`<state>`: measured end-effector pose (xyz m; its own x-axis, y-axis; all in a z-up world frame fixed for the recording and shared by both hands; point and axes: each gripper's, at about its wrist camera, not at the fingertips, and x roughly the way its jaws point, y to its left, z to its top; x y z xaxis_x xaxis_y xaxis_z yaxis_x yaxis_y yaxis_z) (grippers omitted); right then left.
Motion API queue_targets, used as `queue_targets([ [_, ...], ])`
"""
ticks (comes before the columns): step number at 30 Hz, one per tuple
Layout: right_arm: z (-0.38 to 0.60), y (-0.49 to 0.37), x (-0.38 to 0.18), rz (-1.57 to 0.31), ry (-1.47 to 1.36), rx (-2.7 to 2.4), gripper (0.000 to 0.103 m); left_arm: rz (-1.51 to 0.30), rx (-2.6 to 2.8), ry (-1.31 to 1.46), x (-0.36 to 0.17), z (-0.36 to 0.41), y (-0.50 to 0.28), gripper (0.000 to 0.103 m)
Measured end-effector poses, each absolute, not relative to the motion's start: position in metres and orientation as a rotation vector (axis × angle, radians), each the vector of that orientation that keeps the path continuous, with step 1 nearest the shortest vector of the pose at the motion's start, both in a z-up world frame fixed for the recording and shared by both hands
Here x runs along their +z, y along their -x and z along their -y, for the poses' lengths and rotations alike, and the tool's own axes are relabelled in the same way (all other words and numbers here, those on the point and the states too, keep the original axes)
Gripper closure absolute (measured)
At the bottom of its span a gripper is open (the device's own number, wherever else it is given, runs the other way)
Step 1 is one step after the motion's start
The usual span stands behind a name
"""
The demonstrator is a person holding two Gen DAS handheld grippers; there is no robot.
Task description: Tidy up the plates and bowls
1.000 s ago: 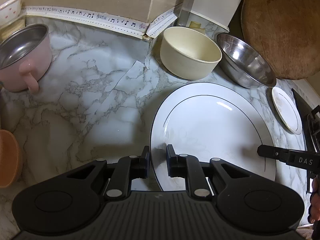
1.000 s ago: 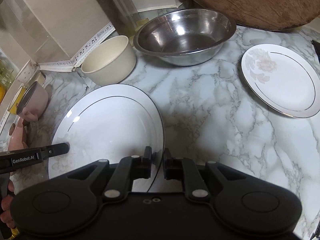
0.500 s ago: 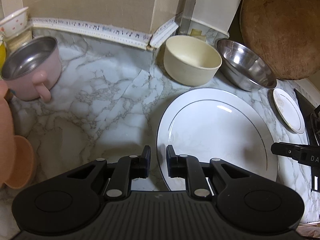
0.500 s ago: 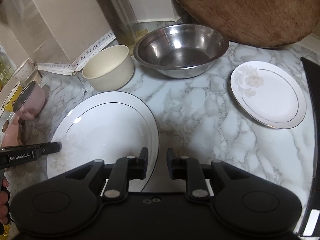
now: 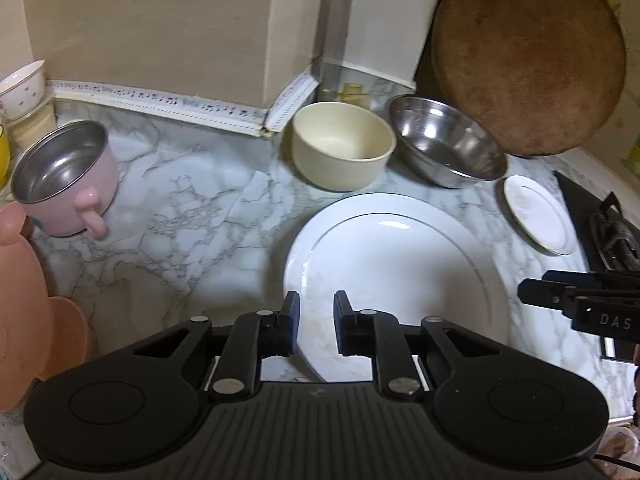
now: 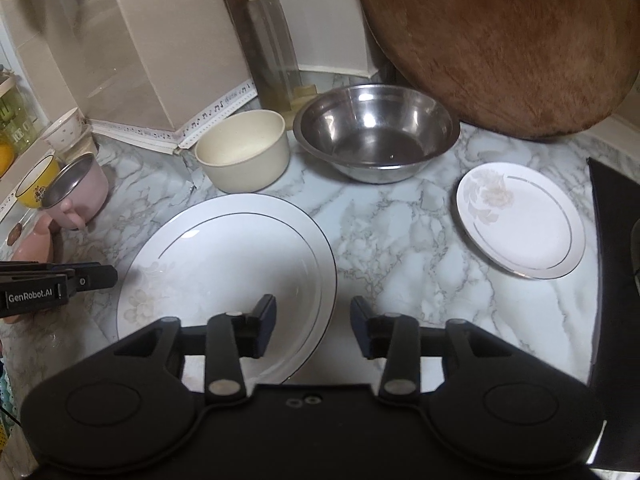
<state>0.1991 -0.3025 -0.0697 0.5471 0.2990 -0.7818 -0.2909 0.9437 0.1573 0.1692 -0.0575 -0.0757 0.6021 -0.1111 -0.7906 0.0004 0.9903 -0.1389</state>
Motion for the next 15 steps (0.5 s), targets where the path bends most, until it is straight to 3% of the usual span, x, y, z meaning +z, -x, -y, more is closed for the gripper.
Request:
queue_targets([
  [3,0.303,-0.193,-0.062,-0.912,0.005,0.343,0.048,-0.902,-0.096,0.132,-0.067,0.063,-0.165,0.070],
  [5,0.305,-0.190,-0.055,-0.904,0.004,0.339,0.040,-0.879,-0.109,0.124,-0.060,0.067,-0.163,0.044],
  [6,0.307,-0.188,-0.052,-0.896,0.004,0.339,0.038,-0.863,-0.111,0.118,-0.056,0.069,-0.162,0.040],
  [12,0.316,-0.180,-0.035,-0.848,0.015,0.328,0.024,-0.820,-0.157,0.102,-0.040,0.086,-0.164,0.037],
  [15,0.322,-0.178,-0.029,-0.829,0.014,0.315,0.017,-0.804,-0.184,0.100,-0.036,0.096,-0.165,0.029],
])
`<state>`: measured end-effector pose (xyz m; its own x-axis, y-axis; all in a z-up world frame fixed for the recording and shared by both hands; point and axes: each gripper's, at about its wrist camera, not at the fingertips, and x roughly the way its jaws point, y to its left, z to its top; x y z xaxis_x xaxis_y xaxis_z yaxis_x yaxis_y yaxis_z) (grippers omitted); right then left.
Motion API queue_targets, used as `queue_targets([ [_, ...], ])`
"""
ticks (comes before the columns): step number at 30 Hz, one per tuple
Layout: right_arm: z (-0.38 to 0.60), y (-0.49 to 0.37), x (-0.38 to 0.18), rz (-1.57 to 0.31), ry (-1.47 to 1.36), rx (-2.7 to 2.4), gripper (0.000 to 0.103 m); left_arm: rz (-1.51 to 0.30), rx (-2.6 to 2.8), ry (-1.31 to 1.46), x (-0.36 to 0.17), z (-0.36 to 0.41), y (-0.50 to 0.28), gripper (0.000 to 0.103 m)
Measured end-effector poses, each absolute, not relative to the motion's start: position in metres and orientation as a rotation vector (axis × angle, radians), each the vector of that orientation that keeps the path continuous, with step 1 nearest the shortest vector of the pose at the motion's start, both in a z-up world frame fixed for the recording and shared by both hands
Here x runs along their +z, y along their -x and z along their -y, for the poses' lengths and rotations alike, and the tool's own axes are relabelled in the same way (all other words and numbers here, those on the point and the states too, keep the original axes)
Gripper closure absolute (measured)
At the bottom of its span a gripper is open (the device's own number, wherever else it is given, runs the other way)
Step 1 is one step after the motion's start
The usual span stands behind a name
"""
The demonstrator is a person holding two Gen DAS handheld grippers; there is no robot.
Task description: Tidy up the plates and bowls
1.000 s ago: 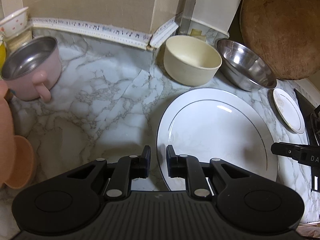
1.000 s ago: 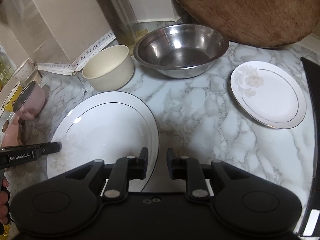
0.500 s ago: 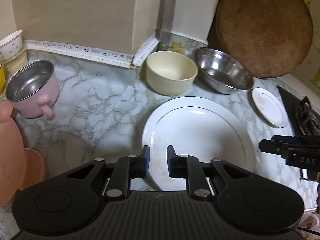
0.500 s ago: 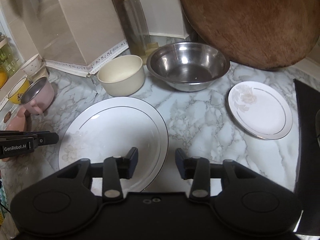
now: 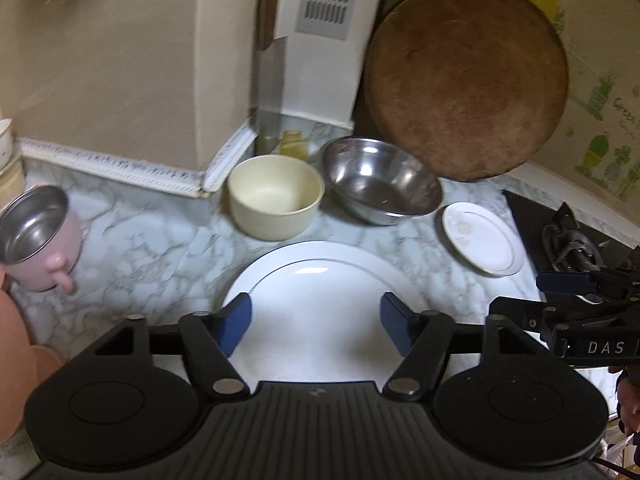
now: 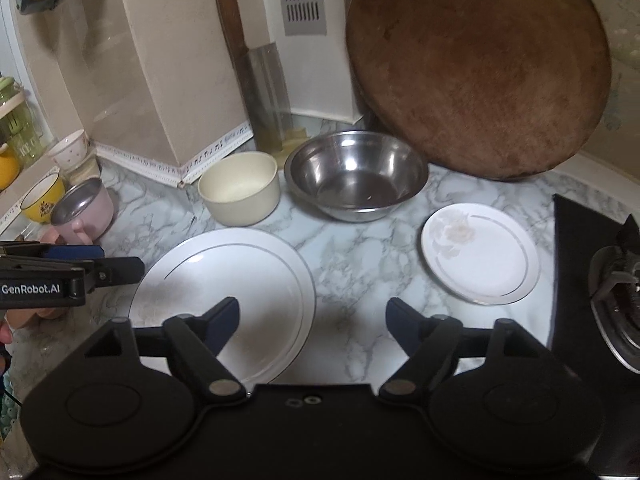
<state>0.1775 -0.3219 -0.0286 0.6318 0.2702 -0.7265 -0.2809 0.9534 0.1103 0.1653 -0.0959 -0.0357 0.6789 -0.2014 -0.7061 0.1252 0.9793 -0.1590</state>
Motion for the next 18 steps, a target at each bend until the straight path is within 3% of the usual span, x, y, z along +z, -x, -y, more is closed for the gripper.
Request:
queue_targets([
  [6,0.334,-0.171,-0.019,-0.785,0.022,0.283,0.001,-0.793,-0.234,0.095,-0.030,0.116,-0.170,0.026],
  [18,0.374,-0.185,-0.010,-0.753,0.048,0.214,0.000,-0.799,-0.290,0.073,-0.029,0.165,-0.200,0.026],
])
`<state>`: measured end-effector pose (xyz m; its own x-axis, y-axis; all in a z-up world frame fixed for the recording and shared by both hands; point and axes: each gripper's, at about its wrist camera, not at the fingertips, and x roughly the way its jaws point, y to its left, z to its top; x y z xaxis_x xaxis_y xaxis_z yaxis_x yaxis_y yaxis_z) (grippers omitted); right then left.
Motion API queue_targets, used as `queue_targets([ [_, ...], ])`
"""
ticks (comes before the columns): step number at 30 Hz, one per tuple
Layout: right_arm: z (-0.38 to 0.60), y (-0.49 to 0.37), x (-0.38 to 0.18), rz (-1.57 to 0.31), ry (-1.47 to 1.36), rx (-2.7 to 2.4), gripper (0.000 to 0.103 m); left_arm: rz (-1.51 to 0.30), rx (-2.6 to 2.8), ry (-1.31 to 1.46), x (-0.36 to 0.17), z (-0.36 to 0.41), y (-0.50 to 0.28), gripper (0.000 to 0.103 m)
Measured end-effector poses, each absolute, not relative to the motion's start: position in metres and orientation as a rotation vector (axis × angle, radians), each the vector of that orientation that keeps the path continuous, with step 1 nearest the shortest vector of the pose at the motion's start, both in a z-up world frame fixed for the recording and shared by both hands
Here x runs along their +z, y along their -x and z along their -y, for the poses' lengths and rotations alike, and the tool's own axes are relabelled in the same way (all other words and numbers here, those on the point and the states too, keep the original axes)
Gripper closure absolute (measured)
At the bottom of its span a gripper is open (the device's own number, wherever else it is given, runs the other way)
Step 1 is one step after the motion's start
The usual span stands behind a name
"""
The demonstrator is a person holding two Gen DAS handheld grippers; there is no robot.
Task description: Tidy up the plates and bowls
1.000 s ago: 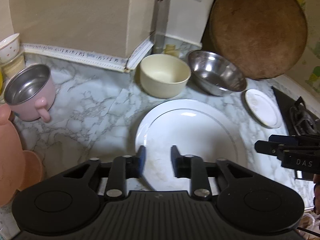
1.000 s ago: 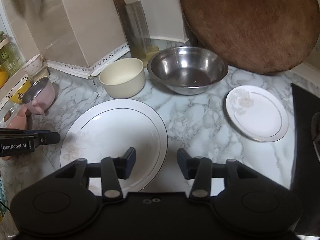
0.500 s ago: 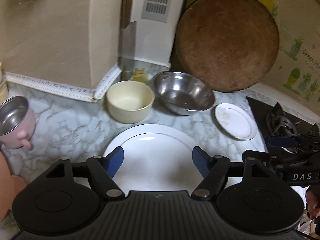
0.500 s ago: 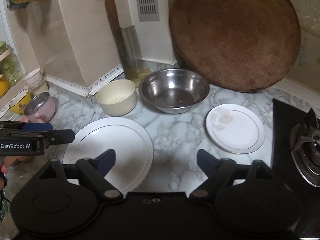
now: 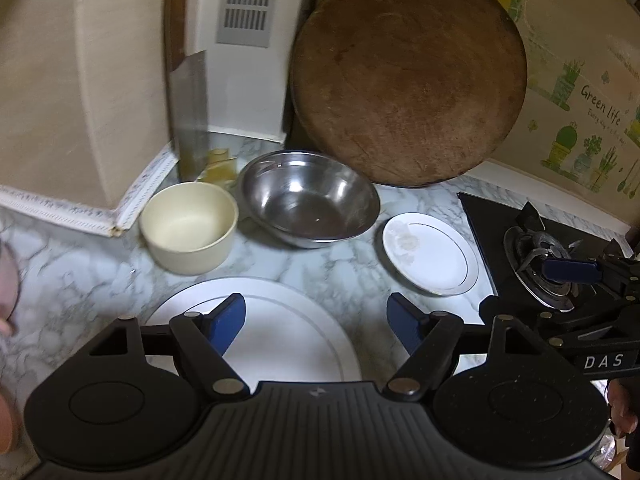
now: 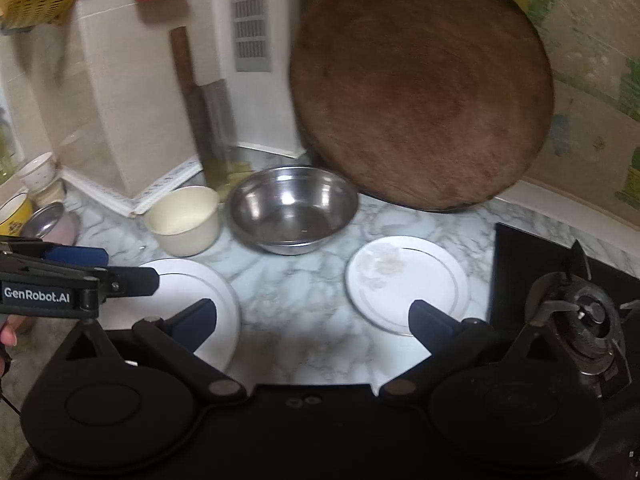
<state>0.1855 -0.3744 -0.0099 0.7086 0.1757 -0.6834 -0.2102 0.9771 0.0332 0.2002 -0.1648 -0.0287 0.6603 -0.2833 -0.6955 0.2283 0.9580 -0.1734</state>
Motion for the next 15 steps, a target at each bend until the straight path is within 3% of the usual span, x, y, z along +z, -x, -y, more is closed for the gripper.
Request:
queue_targets([
  [15,0.454,-0.266,-0.044,-0.869,0.026,0.137,0.001,-0.884,-0.316,0.006,-0.062,0.246,-0.267,0.026],
])
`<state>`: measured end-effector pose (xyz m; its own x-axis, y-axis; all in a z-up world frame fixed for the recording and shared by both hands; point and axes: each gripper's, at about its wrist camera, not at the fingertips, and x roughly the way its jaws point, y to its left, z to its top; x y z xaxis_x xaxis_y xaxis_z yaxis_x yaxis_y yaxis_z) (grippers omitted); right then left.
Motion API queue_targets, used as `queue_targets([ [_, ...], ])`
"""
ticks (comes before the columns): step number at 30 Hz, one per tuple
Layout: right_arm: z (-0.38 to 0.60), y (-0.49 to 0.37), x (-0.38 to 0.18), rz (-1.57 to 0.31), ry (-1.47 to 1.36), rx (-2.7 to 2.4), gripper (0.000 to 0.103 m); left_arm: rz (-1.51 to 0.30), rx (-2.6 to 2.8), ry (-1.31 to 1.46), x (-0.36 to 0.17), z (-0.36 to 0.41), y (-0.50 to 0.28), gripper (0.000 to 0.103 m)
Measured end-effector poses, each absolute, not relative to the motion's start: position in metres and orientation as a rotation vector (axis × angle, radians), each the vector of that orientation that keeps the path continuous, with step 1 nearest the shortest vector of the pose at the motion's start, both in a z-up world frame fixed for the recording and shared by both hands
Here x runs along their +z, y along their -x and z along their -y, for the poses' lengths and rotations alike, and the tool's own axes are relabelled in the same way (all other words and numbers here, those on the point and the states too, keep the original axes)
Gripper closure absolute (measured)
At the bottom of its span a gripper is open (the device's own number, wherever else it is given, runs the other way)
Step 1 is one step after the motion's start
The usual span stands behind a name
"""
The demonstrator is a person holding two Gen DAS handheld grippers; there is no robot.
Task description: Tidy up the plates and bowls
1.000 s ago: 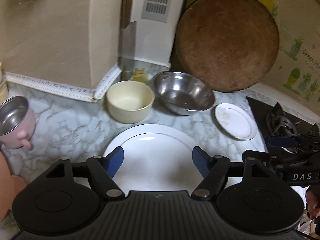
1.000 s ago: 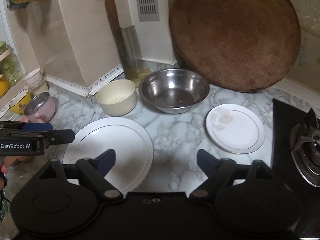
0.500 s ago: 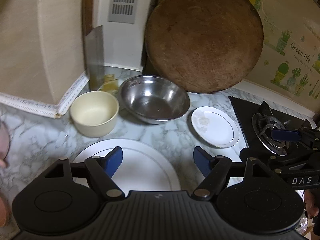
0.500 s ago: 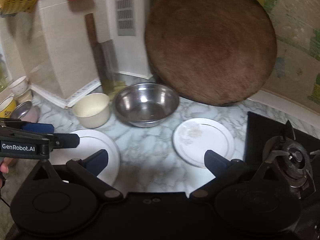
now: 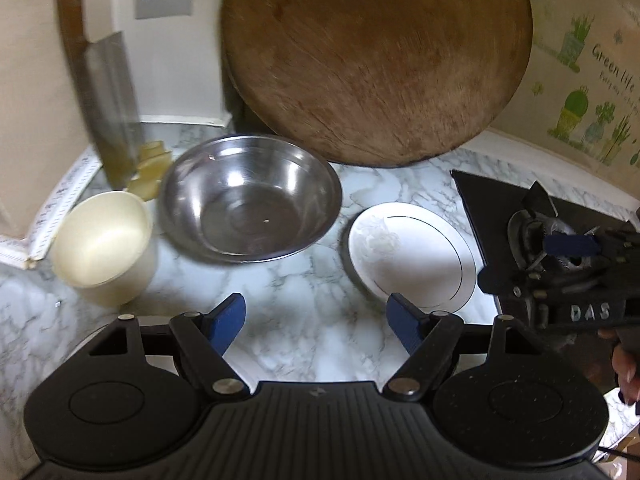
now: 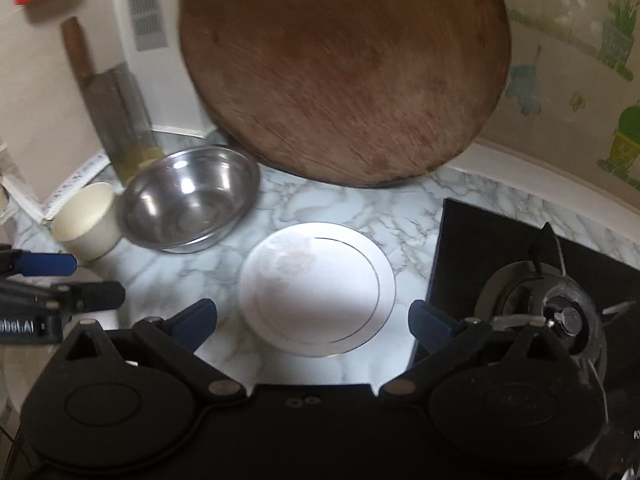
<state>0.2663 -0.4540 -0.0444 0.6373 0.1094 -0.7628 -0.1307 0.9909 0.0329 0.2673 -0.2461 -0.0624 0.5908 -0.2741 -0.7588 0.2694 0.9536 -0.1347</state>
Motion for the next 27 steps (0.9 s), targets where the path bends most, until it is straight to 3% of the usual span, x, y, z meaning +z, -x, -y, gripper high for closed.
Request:
queue_targets([
  [10,0.477,-0.330,-0.075,-0.974,0.005,0.130,0.006,-0.941,-0.291,0.027,-0.097,0.281,-0.305,0.026],
  [19,0.502,-0.371,-0.100,-1.070,-0.089,0.129,0.025,-0.998,-0.292,0.071,-0.117,0.297,-0.326,0.027],
  [23,0.508,-0.379,-0.106,-1.095,-0.118,0.139,0.032,-1.021,-0.297,0.083,-0.124,0.303,-0.333,0.038],
  [27,0.510,-0.383,-0.110,-1.114,-0.136,0.152,0.040,-1.026,-0.309,0.085,-0.129,0.306,-0.336,0.038],
])
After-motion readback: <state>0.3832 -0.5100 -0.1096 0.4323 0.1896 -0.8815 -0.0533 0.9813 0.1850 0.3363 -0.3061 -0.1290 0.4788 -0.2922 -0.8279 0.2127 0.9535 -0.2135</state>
